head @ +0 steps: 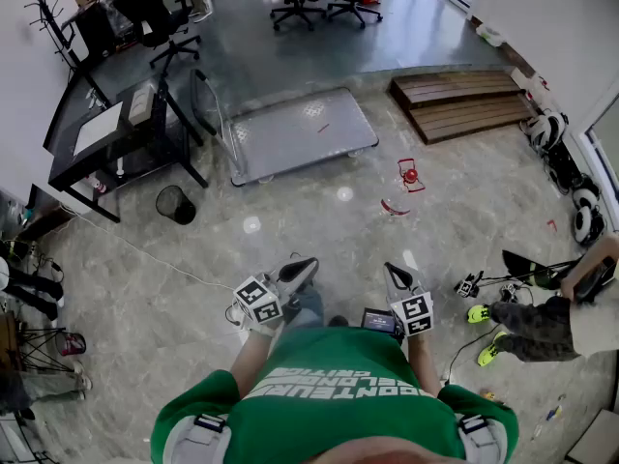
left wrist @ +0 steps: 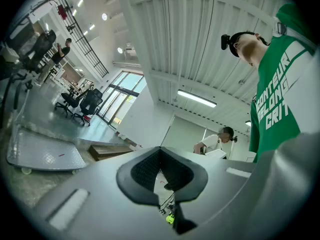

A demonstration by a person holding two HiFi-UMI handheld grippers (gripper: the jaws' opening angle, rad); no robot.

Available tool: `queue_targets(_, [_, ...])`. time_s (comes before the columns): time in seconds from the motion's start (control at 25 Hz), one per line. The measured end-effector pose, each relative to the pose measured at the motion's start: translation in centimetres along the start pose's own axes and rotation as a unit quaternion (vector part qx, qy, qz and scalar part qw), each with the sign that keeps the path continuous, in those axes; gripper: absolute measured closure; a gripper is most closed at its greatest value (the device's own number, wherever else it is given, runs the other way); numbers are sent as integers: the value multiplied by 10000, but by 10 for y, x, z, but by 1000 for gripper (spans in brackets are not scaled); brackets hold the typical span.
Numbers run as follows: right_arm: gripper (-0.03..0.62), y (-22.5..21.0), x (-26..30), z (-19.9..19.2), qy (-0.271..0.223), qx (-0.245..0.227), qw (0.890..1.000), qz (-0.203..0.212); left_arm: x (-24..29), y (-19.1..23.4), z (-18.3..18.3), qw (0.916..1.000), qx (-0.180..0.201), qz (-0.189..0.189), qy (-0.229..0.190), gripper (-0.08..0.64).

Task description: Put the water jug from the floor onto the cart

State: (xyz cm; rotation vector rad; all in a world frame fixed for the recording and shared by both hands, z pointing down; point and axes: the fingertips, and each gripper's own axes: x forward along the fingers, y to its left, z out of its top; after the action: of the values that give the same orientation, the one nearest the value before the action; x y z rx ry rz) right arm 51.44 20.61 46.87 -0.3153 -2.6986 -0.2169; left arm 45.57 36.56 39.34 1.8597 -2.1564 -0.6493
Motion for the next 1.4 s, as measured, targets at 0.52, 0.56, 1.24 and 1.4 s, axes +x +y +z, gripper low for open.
queue_targets(0.52, [600, -4, -8, 7, -134, -52, 9998, -98, 7, -12, -3, 9996, 210, 48, 187, 543])
queue_targets(0.56, [600, -3, -8, 6, -129, -42, 9999, -83, 7, -12, -4, 9996, 200, 59, 190, 543])
queue_targets(1.24, [598, -15, 3, -4, 91, 120, 9998, -88, 21, 3, -3, 9997, 73, 47, 245, 544])
queue_targets(1.4, [598, -27, 12, -3, 145, 145, 9997, -103, 32, 14, 1, 9997, 21, 45, 221, 543])
